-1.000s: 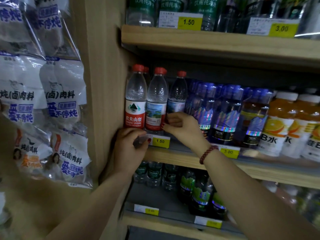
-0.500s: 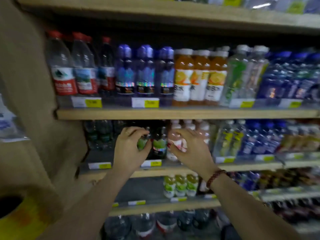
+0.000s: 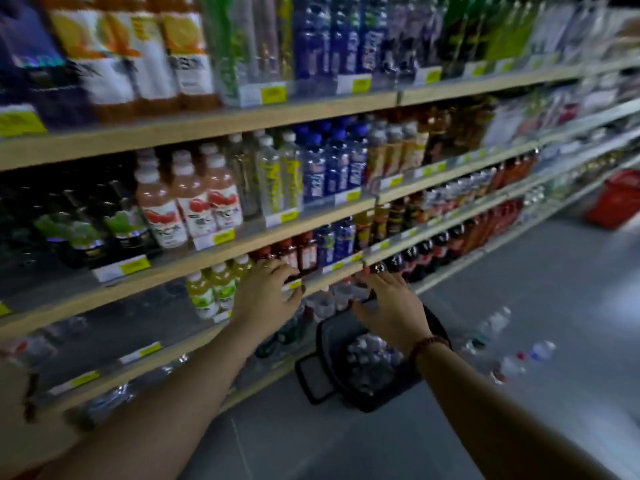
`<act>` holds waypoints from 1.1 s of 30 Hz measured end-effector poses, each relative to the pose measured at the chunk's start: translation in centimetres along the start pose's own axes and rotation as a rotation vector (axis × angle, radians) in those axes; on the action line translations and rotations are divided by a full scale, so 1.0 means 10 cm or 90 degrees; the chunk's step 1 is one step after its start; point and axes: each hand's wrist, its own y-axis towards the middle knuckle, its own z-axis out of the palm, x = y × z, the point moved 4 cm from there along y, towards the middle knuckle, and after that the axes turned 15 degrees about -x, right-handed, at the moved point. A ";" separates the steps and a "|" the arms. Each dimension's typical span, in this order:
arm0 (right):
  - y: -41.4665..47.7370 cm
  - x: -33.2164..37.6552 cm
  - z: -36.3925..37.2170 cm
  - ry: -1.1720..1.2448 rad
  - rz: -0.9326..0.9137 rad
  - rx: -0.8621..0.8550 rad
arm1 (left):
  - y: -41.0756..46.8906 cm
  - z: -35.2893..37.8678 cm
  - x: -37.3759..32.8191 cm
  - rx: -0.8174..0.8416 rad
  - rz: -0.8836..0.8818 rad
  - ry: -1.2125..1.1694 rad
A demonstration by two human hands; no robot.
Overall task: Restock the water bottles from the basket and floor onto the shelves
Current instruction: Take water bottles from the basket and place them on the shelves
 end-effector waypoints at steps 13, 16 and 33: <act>0.27 -1.39 0.51 -0.158 0.060 0.112 | 0.17 1.73 -0.17 0.171 0.028 -0.041; 0.40 -1.59 0.68 -0.155 0.087 0.152 | 0.27 2.06 -0.09 0.216 0.011 -0.036; 1.32 -3.11 1.51 -0.134 0.016 0.402 | 0.23 3.31 -0.06 0.319 -0.297 0.125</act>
